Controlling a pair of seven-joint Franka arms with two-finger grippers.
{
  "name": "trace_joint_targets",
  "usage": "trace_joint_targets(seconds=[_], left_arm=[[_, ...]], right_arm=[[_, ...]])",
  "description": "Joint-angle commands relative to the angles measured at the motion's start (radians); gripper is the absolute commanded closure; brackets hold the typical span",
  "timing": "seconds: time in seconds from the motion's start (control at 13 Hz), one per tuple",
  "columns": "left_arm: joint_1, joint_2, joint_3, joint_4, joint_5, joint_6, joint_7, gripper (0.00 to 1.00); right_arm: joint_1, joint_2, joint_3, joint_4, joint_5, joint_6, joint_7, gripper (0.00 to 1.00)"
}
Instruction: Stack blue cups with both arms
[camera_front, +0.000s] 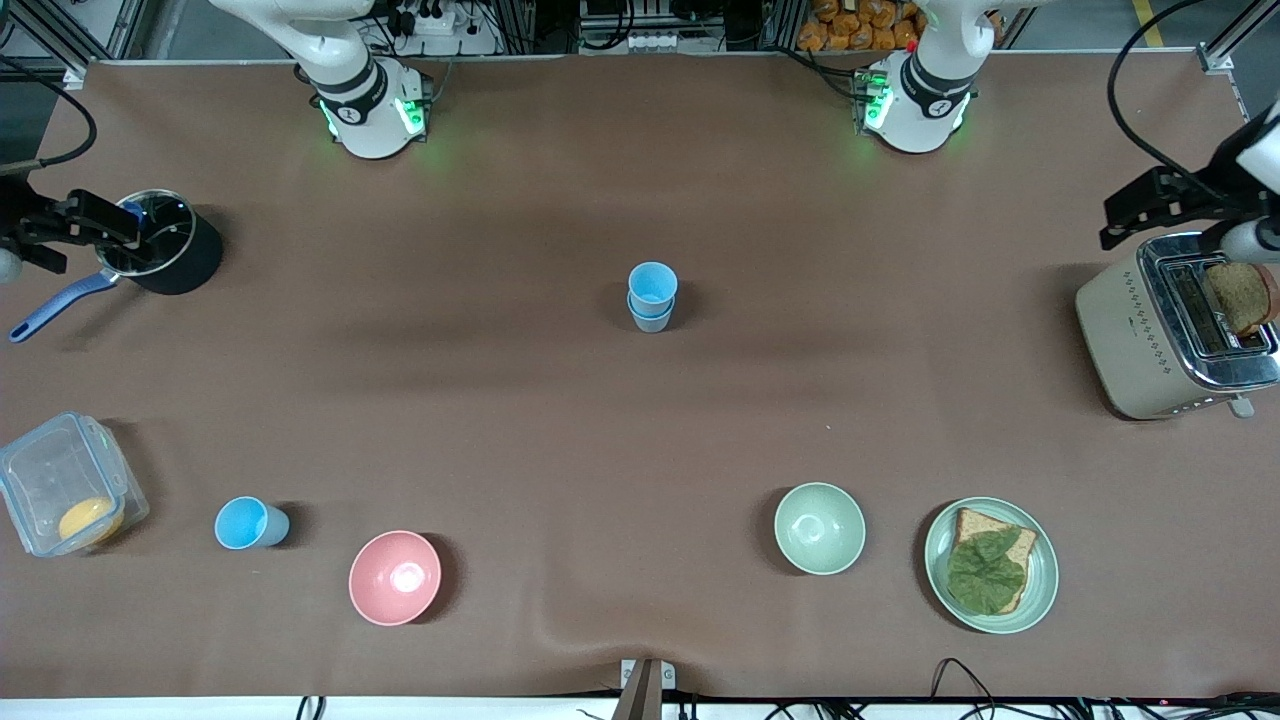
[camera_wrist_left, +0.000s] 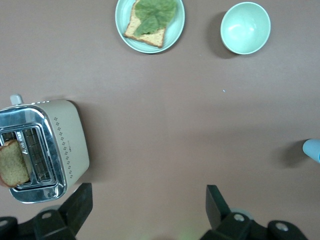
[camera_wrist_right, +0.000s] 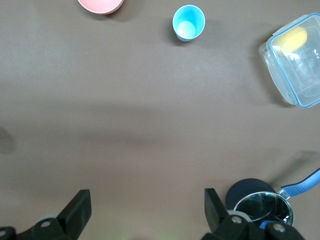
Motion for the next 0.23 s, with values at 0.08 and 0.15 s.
trace_joint_targets(seconds=[0.08,0.15], left_arm=[[-0.006,0.004,0.003,0.012,0.016,-0.007,0.017,0.00],[-0.007,0.004,0.003,0.014,0.017,-0.007,0.015,0.00]], right_arm=[[-0.002,0.008,0.004,0.016,-0.014,-0.017,0.039,0.00],[0.000,0.006,0.004,0.016,-0.015,-0.021,0.044,0.00]])
